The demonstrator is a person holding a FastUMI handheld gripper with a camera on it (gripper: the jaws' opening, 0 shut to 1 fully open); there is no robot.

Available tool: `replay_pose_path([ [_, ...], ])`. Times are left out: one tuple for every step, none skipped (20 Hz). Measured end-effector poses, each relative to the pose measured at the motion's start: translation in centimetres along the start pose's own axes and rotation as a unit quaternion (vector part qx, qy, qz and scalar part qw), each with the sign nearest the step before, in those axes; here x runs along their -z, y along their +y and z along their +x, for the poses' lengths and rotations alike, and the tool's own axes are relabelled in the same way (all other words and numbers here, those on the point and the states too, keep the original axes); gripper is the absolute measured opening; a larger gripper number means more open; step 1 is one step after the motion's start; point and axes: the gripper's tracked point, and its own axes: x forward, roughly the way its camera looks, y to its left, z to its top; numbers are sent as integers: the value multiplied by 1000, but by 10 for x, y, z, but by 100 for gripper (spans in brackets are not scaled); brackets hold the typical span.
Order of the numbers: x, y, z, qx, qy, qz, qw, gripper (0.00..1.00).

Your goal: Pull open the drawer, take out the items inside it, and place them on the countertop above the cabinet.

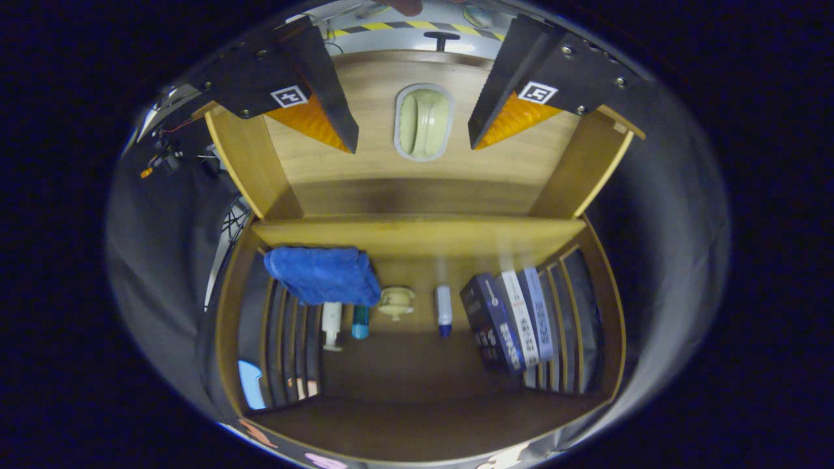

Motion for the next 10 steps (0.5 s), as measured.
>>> replay_pose_path([
  [7,-2,9,8,19,0,1000,100],
  [15,-4,16,14,39,10,999,100],
  [19,-4,25,11,48,24,998,99],
  [25,-4,29,12,57,33,998,98],
  [30,-5,36,17,68,38,997,92],
  [35,-7,46,22,82,44,995,83],
  [40,-4,51,16,93,48,994,75],
  [44,3,55,6,103,54,993,73],
  [48,8,56,-2,111,58,992,73],
  [52,14,60,-10,118,69,991,59],
])
